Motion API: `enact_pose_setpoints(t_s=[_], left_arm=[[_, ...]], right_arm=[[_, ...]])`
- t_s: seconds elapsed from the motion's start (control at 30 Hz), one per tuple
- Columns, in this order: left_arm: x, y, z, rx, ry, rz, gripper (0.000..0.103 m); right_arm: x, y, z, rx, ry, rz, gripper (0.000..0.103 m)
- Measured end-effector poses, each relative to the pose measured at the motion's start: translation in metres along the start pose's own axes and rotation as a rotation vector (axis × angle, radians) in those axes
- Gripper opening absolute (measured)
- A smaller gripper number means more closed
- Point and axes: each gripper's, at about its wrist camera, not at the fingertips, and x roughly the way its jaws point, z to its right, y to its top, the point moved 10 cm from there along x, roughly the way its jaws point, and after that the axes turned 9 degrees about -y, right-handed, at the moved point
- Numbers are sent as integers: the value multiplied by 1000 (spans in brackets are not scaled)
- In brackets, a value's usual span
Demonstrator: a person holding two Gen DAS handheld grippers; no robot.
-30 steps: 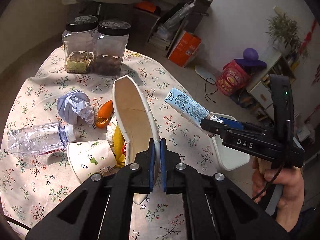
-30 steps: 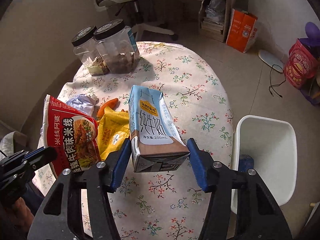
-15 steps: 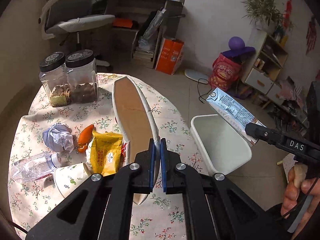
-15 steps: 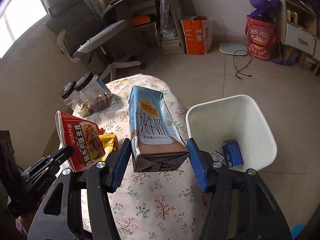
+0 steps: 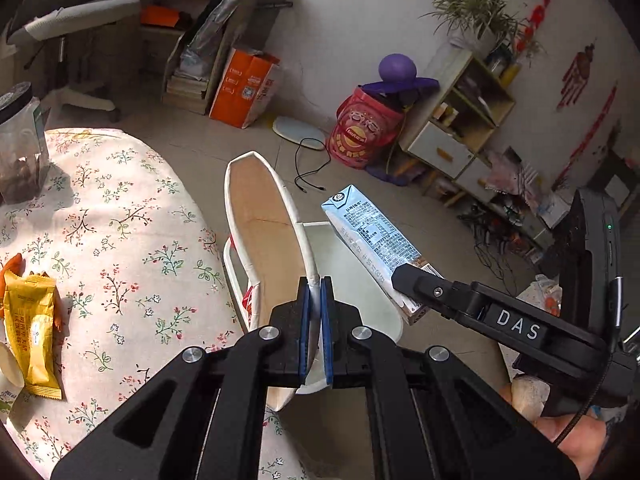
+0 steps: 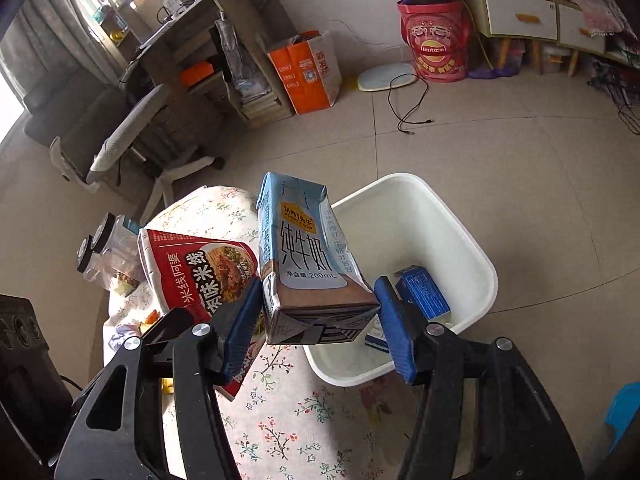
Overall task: Collect trash
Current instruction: 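Carry the bowl and milk carton over the bin and open both tools, then move the left tool back to the table and grasp the white paper cup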
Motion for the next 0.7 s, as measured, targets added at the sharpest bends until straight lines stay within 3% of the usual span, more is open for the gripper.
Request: enact_pose_setpoints(t_s=[0.13, 0.23, 0.3, 0.37, 0.7], left_arm=[[37, 1, 1, -71, -39, -39, 6], [51, -1, -5, -85, -17, -66, 11], [49, -1, -8, -76, -4, -56, 26], [43, -2, -11, -76, -4, -47, 33], [11, -15, -46, -81, 107, -73, 33]], right_arm=[[10, 4, 12, 30, -35, -14, 56], [12, 9, 21, 66, -61, -10, 61], [12, 8, 22, 74, -60, -7, 63], [11, 9, 22, 71, -61, -2, 63], [5, 13, 17, 78, -45, 28, 69]])
